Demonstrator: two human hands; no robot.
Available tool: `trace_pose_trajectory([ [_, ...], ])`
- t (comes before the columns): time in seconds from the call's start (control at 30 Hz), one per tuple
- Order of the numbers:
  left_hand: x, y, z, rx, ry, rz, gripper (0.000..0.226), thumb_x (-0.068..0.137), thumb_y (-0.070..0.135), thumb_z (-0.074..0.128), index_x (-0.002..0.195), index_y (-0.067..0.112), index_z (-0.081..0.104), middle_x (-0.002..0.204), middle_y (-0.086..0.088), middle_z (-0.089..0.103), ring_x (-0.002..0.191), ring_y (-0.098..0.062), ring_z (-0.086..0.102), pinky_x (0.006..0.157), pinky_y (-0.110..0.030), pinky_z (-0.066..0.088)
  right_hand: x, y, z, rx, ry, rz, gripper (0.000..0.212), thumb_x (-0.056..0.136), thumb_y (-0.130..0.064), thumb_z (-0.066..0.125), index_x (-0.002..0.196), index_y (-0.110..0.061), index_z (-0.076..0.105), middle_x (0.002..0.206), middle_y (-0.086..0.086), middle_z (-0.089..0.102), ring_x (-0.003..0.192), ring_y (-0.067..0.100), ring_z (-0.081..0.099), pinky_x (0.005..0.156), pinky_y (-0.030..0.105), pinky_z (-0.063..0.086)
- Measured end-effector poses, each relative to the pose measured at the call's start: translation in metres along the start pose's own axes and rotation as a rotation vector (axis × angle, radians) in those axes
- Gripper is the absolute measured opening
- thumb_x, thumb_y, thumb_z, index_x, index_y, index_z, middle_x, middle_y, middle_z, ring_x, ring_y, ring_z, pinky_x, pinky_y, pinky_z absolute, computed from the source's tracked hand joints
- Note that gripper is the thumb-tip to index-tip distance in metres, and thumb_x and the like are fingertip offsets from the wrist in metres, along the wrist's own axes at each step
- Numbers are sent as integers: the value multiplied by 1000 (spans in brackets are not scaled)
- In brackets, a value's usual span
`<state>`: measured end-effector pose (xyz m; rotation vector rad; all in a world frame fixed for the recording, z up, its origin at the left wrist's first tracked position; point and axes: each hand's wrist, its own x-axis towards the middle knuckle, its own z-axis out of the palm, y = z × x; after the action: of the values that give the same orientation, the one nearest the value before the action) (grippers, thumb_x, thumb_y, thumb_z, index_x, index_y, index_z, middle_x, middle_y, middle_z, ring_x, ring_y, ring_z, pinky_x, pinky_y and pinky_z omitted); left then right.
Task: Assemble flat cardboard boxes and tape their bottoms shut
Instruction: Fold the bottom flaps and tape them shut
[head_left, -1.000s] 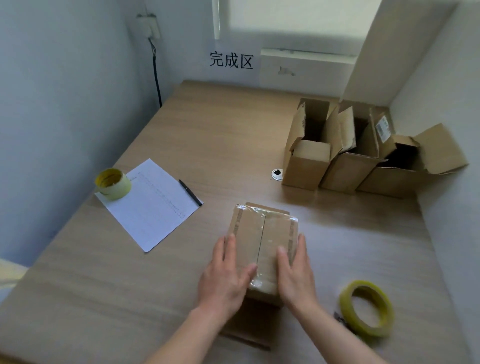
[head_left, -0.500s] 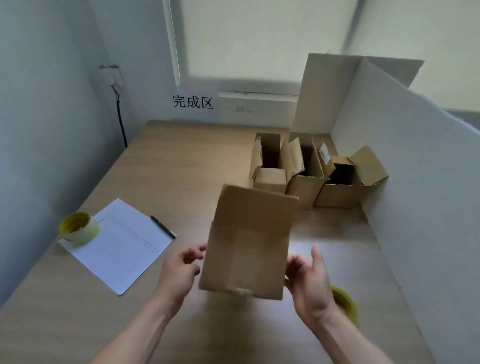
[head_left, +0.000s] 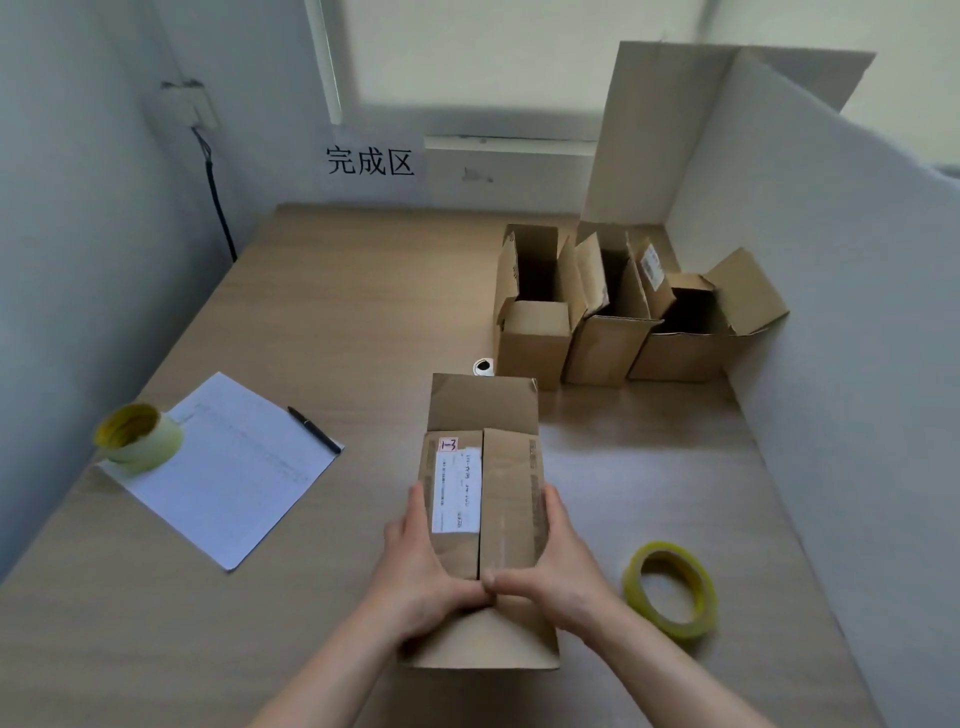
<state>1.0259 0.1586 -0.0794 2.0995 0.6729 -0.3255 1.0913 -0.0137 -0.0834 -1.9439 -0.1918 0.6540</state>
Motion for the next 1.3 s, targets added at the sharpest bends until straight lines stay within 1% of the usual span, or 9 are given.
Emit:
trace_pose_trajectory([
  [0.1, 6, 6, 7, 115, -16, 55, 145, 42, 63, 77, 151, 35, -13, 146, 2, 24, 133, -16, 38, 101, -24, 36, 6, 0, -7, -81, -6, -41, 117, 47, -42, 87, 143, -47, 20, 134, -17, 50, 122, 3, 49, 103, 32, 46],
  [0.27, 17, 24, 8, -110, 131, 113, 59, 78, 40, 58, 135, 33, 48, 121, 8, 63, 112, -18, 59, 93, -34, 48, 26, -7, -27, -132, 141, 60, 107, 57, -70, 74, 143, -38, 20, 142, -6, 46, 125, 17, 48, 104, 44, 46],
  [0.4, 17, 37, 14, -442, 222, 17, 24, 75, 32, 46, 53, 24, 48, 48, 13, 43, 50, -7, 40, 56, -33, 33, 38, -9, -39, -280, 178, 149, 115, 59, -62, 75, 149, -32, 10, 137, -1, 43, 120, 21, 49, 98, 39, 47],
  [0.5, 24, 40, 20, -490, 226, -23, 31, 92, 18, 51, 61, 19, 48, 47, 12, 46, 44, -3, 42, 60, -33, 40, 43, -16, -61, -233, 146, 124, 81, 66, -54, 56, 140, -25, 41, 116, 0, 55, 101, 20, 54, 82, 34, 47],
  [0.57, 31, 43, 22, -445, 252, -30, 30, 93, 17, 51, 64, 17, 50, 48, 10, 48, 47, -5, 45, 59, -32, 40, 48, -23, -87, -140, 181, 37, 31, 71, -41, 47, 86, -20, 64, 77, 0, 57, 74, 22, 52, 66, 38, 42],
  [0.63, 34, 53, 26, -408, 255, -17, 31, 94, 21, 51, 64, 19, 50, 52, 9, 49, 51, -6, 48, 55, -28, 38, 52, -24, -121, -110, 263, 8, 24, 77, -26, 47, 57, -15, 38, 57, 0, 35, 59, 19, 34, 57, 37, 26],
  [0.83, 49, 116, 63, -299, -99, 95, 19, 99, 24, 49, 86, 14, 58, 85, -12, 63, 82, -30, 62, 80, -50, 55, 52, -1, -213, -167, 393, 88, 31, 92, -6, 48, 61, -9, 46, 61, 8, 37, 58, 20, 36, 57, 36, 25],
  [0.97, 67, 158, 98, -205, -165, 138, 11, 98, 32, 52, 91, 26, 58, 91, 4, 64, 85, -13, 60, 86, -41, 56, 54, 20, -252, -171, 529, 146, 28, 92, -7, 48, 63, -9, 48, 61, 8, 39, 60, 21, 37, 57, 34, 26],
  [1.3, 95, 233, 163, -10, -256, 227, 37, 99, 26, 46, 132, 10, 51, 123, -13, 61, 111, -28, 58, 97, -43, 50, 75, 42, -314, -415, 675, 219, 27, 90, -7, 46, 64, -13, 46, 63, 7, 49, 66, 30, 49, 58, 35, 32],
])
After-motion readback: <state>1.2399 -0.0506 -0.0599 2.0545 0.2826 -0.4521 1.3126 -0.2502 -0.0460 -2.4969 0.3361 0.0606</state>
